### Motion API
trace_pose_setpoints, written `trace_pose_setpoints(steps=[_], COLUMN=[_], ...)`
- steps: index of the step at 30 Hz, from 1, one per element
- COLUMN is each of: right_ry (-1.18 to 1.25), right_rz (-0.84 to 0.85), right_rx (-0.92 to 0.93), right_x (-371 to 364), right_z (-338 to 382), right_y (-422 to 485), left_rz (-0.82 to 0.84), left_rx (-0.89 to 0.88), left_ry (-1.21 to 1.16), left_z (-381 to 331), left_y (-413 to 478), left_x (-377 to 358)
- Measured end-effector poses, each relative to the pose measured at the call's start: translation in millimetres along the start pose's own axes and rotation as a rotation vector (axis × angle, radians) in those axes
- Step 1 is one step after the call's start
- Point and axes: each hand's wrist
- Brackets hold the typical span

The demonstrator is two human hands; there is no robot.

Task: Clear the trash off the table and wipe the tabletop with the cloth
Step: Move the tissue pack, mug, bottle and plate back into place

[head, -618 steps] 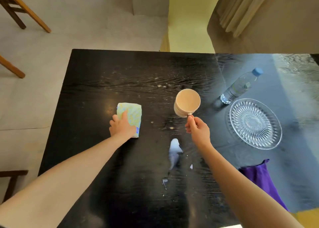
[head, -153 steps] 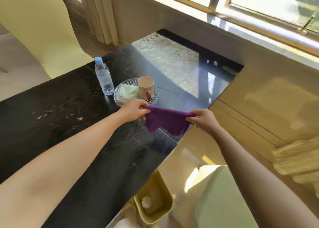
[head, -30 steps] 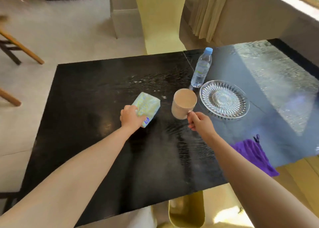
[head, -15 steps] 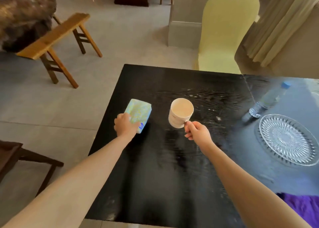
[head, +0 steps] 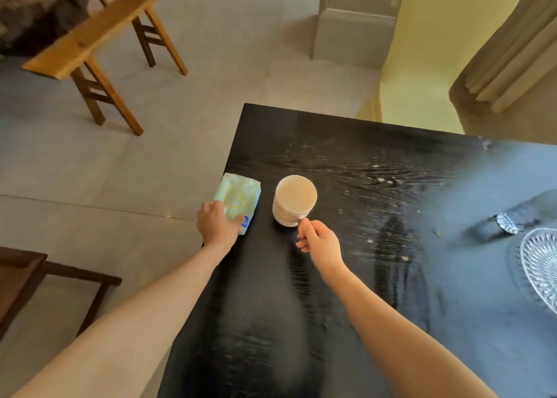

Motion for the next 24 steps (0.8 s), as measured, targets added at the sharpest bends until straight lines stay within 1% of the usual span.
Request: trace_pose_setpoints(steps=[4, 8, 10, 15, 19, 24], right_ry=[-0.018, -0.036, -0.05, -0.151, -0.161, -0.17], right_rz=[-0.038, -0.059, -0.062, -0.045, -0.031, -0.065], right_rx=[-0.02, -0.052, -0.043, -0.032, -0.035, -0.025], right_x=[-16.0, -23.3, -22.9, -22.0, -22.0, -17.2], right_z=[2.9, 3.8, 6.2, 14.0, 13.3, 12.7], right_y=[18.4, 28.9, 33.8, 40.6, 38.4, 30.1], left_rz=[0.023, 0.045, 0.03, -0.019, -0.018, -0.023], left_rx=[-0.021, -0.105, -0.135, -0.105, -0.098, -0.2], left_ry=[-0.002, 0.055, 0.1, 0.152, 0.153, 0.18], left_z=[7.5, 8.8, 6.6, 0.7, 1.3, 0.2], left_y=[1.4, -5.9, -10.8, -17.5, -15.8, -18.0], left_x=[-9.2, -17.1, -21.2, -24.6, -20.9, -14.9])
Point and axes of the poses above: each hand's wrist, its own y-axis towards the middle knuckle, its own x-axis out of the back of the hand, z = x × y, and after that the axes turned 4 degrees about -z, right-handed
